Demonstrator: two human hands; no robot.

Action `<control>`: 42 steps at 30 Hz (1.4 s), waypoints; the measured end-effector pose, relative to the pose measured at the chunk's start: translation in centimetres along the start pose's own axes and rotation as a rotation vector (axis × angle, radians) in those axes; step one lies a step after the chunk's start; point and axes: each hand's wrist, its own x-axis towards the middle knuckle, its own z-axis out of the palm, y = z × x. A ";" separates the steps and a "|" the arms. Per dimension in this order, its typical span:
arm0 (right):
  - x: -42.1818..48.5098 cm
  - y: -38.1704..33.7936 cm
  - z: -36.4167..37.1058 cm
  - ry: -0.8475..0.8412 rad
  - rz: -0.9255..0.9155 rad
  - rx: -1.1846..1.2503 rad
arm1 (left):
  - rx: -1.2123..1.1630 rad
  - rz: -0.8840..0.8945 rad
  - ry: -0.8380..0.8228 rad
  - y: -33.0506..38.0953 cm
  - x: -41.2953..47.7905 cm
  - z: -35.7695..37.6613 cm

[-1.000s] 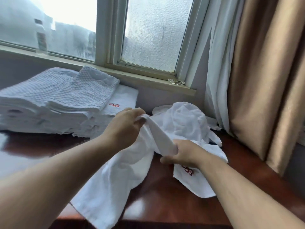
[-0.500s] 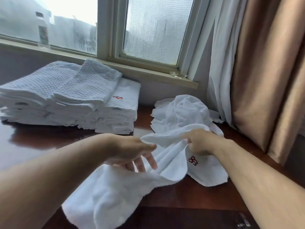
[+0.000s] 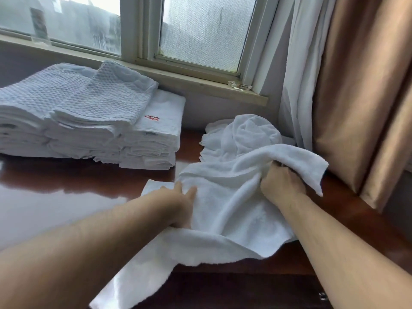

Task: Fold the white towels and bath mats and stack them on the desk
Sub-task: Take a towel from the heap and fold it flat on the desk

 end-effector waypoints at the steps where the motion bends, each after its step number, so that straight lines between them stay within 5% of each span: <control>1: -0.2 -0.2 0.3 0.010 -0.158 0.041 | 0.020 0.003 -0.012 -0.6 0.1 -0.1; 4: -1.0 -0.8 1.6 -0.053 -0.430 0.121 | 0.053 0.065 0.016 -2.6 0.1 -1.0; 8: -1.1 -0.8 2.0 -0.154 -0.149 0.225 | -0.090 0.047 0.050 -5.2 0.8 -1.4; 13: 0.3 -0.5 1.2 -0.132 0.152 -0.076 | -0.395 -0.100 0.168 -7.0 1.3 -1.3; 18: 0.4 -0.1 0.1 -0.291 0.305 -0.128 | -0.311 -0.167 0.087 -8.2 1.8 -2.2; 22: -2.1 0.1 0.5 -0.179 0.107 -0.158 | -0.261 -0.187 0.154 -6.1 1.7 -3.0; 27: -5.2 -2.6 1.1 -0.149 -0.396 0.330 | -0.161 -0.131 0.235 -3.9 1.7 -1.0; 30: -5.8 -5.6 0.4 -0.081 -0.559 0.370 | -0.329 -0.079 0.315 -5.2 1.4 -0.8; 34: -6.0 -9.2 0.3 -0.262 -0.512 0.482 | -0.577 -0.142 0.323 -8.2 1.0 -1.1; 42: -5.9 -8.6 0.6 -0.380 -0.453 0.339 | -0.454 -0.304 0.233 -13.1 0.9 -0.2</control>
